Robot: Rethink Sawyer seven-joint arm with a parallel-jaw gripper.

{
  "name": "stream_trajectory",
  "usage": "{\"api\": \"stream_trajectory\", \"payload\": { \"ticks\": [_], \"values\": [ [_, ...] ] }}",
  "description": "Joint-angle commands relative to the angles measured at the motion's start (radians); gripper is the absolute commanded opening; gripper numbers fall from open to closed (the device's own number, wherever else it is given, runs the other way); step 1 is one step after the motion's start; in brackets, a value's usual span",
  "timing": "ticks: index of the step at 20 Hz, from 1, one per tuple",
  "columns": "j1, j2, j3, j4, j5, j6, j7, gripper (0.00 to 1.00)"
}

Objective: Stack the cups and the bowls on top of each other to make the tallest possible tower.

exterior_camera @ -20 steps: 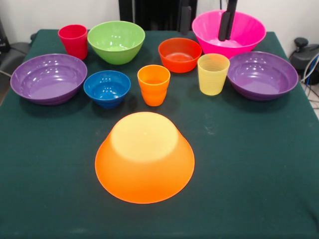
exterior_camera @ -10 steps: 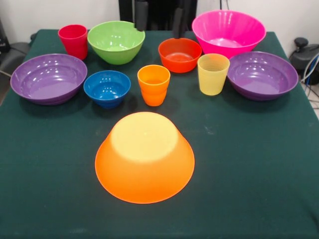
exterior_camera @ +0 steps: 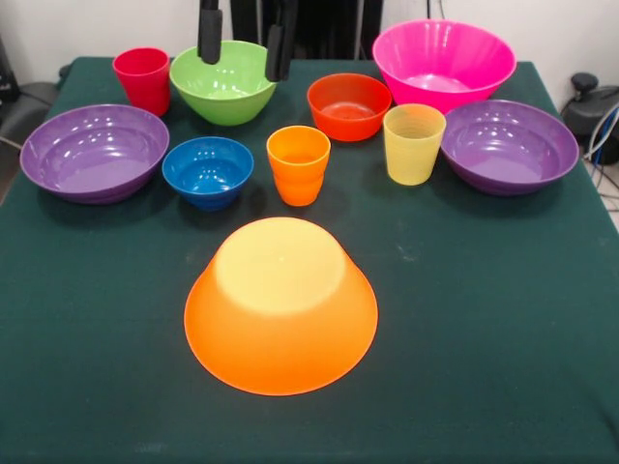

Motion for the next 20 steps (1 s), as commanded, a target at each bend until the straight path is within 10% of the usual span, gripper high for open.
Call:
{"api": "stream_trajectory", "payload": {
  "ticks": [1, 20],
  "values": [
    [-0.010, 0.082, 0.066, 0.154, -0.094, -0.102, -0.154, 1.00],
    [0.031, 0.097, -0.060, 0.149, -0.164, -0.067, -0.062, 1.00]
  ]
}}
